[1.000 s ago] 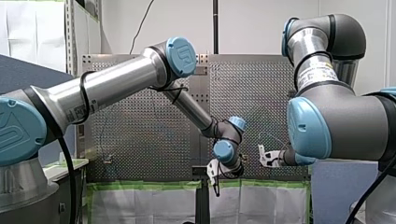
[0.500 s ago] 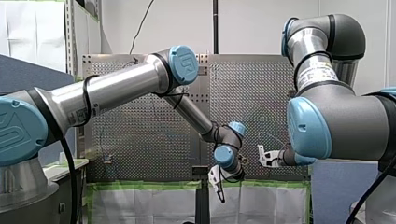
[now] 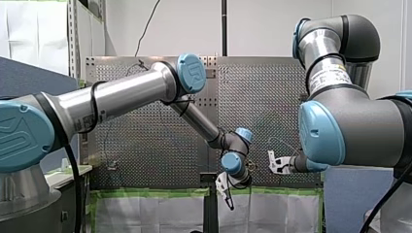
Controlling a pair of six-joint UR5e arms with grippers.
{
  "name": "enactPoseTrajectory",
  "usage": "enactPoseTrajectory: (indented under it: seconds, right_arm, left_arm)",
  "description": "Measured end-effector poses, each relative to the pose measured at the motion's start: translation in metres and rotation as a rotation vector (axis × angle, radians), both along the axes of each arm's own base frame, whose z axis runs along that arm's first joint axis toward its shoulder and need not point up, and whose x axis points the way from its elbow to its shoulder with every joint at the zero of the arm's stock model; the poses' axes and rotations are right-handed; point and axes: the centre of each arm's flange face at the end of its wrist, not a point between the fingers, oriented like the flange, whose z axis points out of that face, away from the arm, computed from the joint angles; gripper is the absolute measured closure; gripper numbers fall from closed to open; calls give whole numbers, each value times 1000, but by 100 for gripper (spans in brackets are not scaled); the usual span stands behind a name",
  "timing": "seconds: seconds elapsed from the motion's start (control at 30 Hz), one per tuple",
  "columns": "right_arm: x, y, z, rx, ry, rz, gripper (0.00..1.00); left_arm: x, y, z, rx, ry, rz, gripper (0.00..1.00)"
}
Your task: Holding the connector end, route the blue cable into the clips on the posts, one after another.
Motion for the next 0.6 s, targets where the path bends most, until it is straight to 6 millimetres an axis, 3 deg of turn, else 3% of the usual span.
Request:
enactPoseTrajectory:
  seconds: [0.33, 0.6]
  right_arm:
    - [1, 0, 0, 0, 0, 2, 100]
    - [1, 0, 0, -1, -1, 4, 100]
  left_arm:
    - [5, -2, -37, 34, 45, -4, 0]
    - [19, 8, -40, 45, 37, 37, 0]
